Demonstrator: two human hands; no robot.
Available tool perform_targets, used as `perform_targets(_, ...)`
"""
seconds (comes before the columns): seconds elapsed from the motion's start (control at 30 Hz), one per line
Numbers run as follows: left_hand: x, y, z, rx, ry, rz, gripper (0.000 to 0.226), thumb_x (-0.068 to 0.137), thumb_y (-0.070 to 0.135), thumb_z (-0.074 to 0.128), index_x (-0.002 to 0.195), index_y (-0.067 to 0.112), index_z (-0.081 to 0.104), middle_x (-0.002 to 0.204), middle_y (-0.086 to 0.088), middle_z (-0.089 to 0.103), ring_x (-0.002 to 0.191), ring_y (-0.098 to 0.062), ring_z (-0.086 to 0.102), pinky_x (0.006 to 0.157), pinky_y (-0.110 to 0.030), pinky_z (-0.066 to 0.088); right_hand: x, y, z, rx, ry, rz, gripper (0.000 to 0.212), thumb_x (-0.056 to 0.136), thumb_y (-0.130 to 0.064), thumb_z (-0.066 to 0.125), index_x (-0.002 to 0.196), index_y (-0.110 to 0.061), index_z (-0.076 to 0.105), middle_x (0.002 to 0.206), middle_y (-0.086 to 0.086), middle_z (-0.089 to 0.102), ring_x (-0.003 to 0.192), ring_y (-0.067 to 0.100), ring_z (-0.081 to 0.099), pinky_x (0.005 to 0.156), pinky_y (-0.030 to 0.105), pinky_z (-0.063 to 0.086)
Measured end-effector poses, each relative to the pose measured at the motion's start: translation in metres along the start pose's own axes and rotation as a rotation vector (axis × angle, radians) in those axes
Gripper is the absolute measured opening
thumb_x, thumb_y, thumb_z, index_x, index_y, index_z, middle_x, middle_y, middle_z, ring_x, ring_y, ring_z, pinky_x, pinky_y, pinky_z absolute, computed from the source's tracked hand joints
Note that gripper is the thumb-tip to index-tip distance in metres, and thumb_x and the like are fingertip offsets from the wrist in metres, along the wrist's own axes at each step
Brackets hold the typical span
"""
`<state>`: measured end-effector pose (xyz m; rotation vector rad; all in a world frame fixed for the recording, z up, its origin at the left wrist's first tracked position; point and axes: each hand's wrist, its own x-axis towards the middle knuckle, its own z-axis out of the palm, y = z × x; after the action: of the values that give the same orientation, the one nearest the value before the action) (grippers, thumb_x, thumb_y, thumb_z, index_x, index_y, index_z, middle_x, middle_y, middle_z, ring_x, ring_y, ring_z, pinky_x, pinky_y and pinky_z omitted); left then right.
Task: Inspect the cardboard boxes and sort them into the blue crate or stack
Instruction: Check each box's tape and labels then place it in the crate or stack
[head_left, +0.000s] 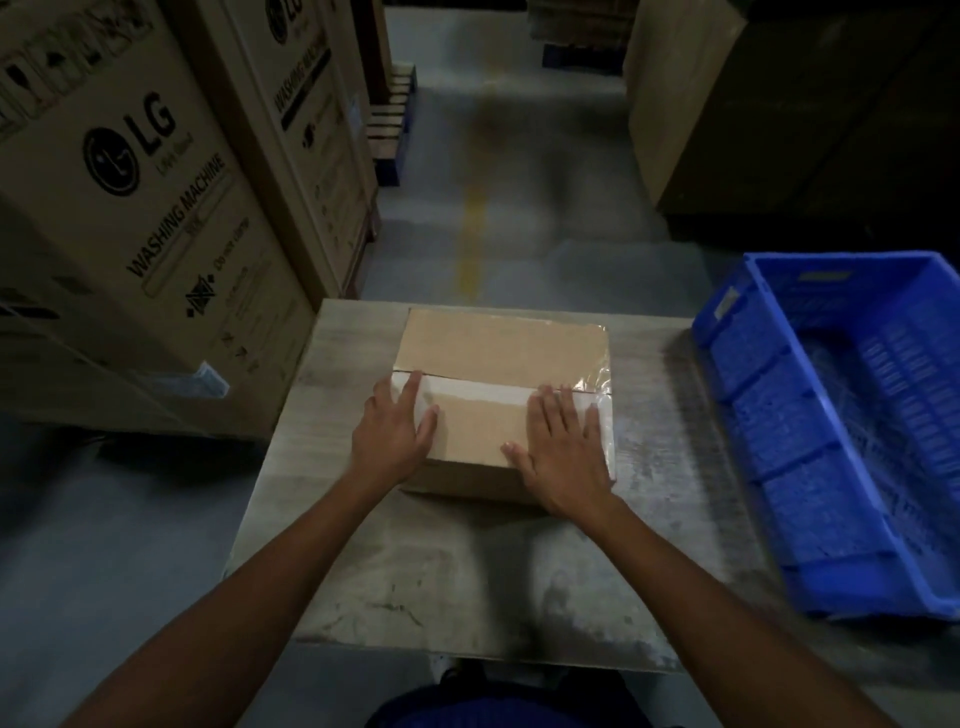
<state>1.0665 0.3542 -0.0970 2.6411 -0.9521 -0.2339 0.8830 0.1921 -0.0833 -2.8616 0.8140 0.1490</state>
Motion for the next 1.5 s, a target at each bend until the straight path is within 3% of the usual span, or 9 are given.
perform_targets(0.17,-0.001,-0.003,0.007,0.227,0.044,0.328,0.066,0.100,0.053,0.028,0.154,0.016,0.032,0.165,-0.019,0.015,0.151,-0.038,0.016,0.118,-0.058,0.019,0.013,-0.032,0.002,0.028,-0.016,-0.141,0.079,0.093,-0.062,0.005,0.161,-0.023,0.013,0.170,0.006,0.003,0.156,0.027,-0.006,0.124,0.056,0.000)
perform_targets(0.37,0.001,-0.008,0.010,0.272,-0.029,0.427,0.061,0.101,0.046,0.028,0.146,0.010,0.049,0.155,-0.014,0.042,0.145,-0.031,0.037,0.117,-0.052,0.031,0.023,-0.042,0.004,0.047,-0.022,-0.197,0.069,0.098,-0.059,0.011,0.158,-0.030,0.027,0.167,0.001,0.021,0.155,0.025,0.014,0.121,0.056,0.010)
perform_targets(0.53,0.026,0.005,-0.011,0.215,0.030,0.512,0.036,0.096,0.042,0.038,0.111,0.017,0.060,0.122,-0.011,0.058,0.109,-0.034,0.056,0.091,-0.043,0.044,0.050,-0.045,-0.022,-0.041,-0.002,-0.247,0.055,0.092,-0.066,0.038,0.132,-0.031,0.053,0.143,0.007,0.048,0.130,0.031,0.043,0.099,0.053,0.035)
perform_targets(0.63,0.035,0.006,-0.010,0.135,-0.057,0.331,0.058,0.097,0.048,0.037,0.148,0.023,0.038,0.161,-0.016,0.022,0.148,-0.036,0.022,0.117,-0.050,0.021,0.056,-0.050,-0.012,-0.036,-0.075,-0.221,0.084,0.088,-0.075,0.011,0.158,-0.030,0.022,0.167,0.014,0.012,0.154,0.036,0.009,0.116,0.066,0.013)
perform_targets(0.73,0.040,0.007,-0.006,0.239,-0.168,0.277,0.082,0.089,0.062,0.002,0.160,0.021,0.009,0.168,-0.010,-0.005,0.155,-0.027,-0.006,0.122,-0.050,0.000,0.059,-0.045,-0.004,-0.006,-0.135,-0.199,0.100,0.079,-0.083,-0.010,0.162,-0.028,0.002,0.169,0.011,-0.010,0.155,0.031,-0.011,0.120,0.064,-0.003)
perform_targets(0.87,0.040,0.010,-0.012,0.242,-0.190,0.270,0.087,0.085,0.064,-0.005,0.160,0.023,0.011,0.168,-0.008,-0.002,0.155,-0.024,-0.004,0.123,-0.049,0.000,0.060,-0.047,-0.009,0.030,-0.118,-0.183,0.111,0.069,-0.087,-0.021,0.161,-0.030,0.005,0.170,0.008,-0.005,0.156,0.029,-0.007,0.120,0.061,-0.002)
perform_targets(1.13,0.004,0.001,-0.012,0.204,0.002,0.335,0.060,0.096,0.054,0.029,0.139,0.018,0.050,0.140,-0.013,0.050,0.130,-0.032,0.046,0.111,-0.048,0.034,0.039,-0.053,-0.022,0.070,0.045,-0.261,0.072,0.087,-0.070,0.035,0.143,-0.027,0.045,0.148,0.006,0.042,0.132,0.027,0.040,0.104,0.048,0.033)
perform_targets(1.33,0.022,0.005,-0.010,0.241,-0.144,0.331,0.074,0.095,0.056,0.004,0.160,0.022,0.013,0.168,-0.010,0.003,0.155,-0.024,0.000,0.122,-0.041,-0.002,0.060,-0.054,0.001,-0.020,-0.119,-0.198,0.086,0.091,-0.076,0.016,0.161,-0.030,-0.003,0.169,0.004,-0.013,0.155,0.029,-0.016,0.120,0.061,-0.006)
perform_targets(1.5,0.038,0.017,-0.022,0.317,-0.068,0.393,0.057,0.094,0.055,0.020,0.134,0.023,0.044,0.139,-0.015,0.044,0.127,-0.028,0.038,0.108,-0.046,0.032,0.066,-0.052,-0.018,-0.014,-0.161,-0.226,0.096,0.089,-0.079,0.033,0.162,-0.026,-0.001,0.170,0.006,-0.006,0.156,0.030,-0.006,0.121,0.061,0.005)
